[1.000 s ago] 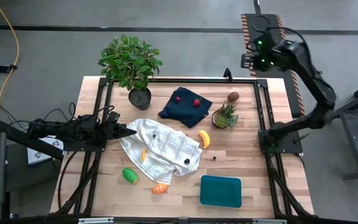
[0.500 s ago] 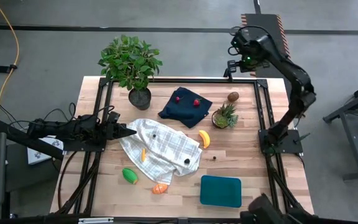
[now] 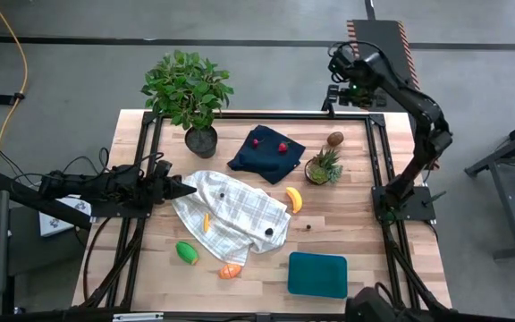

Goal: Pick and placing Produce into tupperware
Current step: Put the kiwi into the bin

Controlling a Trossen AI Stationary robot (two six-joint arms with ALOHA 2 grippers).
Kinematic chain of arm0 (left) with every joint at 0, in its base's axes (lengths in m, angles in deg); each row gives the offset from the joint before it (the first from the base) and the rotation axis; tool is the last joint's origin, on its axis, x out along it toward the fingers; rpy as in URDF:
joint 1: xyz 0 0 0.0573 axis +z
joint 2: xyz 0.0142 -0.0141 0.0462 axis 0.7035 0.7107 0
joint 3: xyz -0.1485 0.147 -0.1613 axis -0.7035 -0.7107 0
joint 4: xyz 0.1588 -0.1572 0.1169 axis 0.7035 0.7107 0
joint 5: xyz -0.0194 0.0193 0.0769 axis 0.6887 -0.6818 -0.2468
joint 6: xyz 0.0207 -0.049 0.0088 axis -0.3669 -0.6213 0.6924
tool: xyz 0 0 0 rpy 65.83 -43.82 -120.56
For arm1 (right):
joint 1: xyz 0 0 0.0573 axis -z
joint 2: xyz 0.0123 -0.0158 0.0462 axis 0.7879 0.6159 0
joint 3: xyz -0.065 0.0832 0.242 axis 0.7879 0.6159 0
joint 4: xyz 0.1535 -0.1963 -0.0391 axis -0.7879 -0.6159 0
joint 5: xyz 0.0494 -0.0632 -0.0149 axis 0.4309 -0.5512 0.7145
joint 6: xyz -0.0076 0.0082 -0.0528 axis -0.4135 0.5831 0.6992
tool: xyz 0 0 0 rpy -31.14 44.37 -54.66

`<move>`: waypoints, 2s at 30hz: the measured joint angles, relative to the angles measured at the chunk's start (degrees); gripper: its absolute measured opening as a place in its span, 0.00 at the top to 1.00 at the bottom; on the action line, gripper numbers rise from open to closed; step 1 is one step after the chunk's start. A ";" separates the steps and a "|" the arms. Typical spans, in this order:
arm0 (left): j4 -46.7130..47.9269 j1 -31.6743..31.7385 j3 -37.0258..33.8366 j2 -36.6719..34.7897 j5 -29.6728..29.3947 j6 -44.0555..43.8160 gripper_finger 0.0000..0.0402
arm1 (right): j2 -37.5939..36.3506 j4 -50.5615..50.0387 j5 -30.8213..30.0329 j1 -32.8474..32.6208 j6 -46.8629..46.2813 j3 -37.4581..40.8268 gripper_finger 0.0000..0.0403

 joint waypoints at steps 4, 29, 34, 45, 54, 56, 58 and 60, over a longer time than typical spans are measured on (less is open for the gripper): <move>0.02 -0.01 0.01 0.02 0.00 0.15 1.00 | -2.34 4.50 1.45 -1.53 -5.59 7.48 0.50; 0.02 0.00 0.00 0.02 0.24 -0.64 1.00 | -9.45 33.90 9.48 -1.16 -27.46 35.47 0.48; 0.02 0.00 -0.01 0.03 0.25 -0.64 1.00 | -9.45 33.48 9.85 -0.49 -27.17 35.47 0.48; 0.06 0.00 -0.01 0.26 0.26 -0.53 1.00 | -9.41 30.04 9.87 -0.53 -28.77 35.49 0.48; 0.04 -0.01 -0.02 0.26 0.26 -0.53 1.00 | -9.38 32.71 9.06 -0.09 -28.19 35.49 0.39; 0.05 0.00 -0.02 0.26 0.26 -0.53 1.00 | -9.38 32.81 9.04 -0.03 -28.38 35.49 0.33; 0.05 -0.01 -0.02 0.26 0.26 -0.53 1.00 | -9.38 32.71 8.97 -0.01 -29.14 35.49 0.26; 0.04 -0.01 -0.02 0.26 0.26 -0.53 1.00 | -9.38 32.54 8.66 0.08 -30.79 35.49 0.22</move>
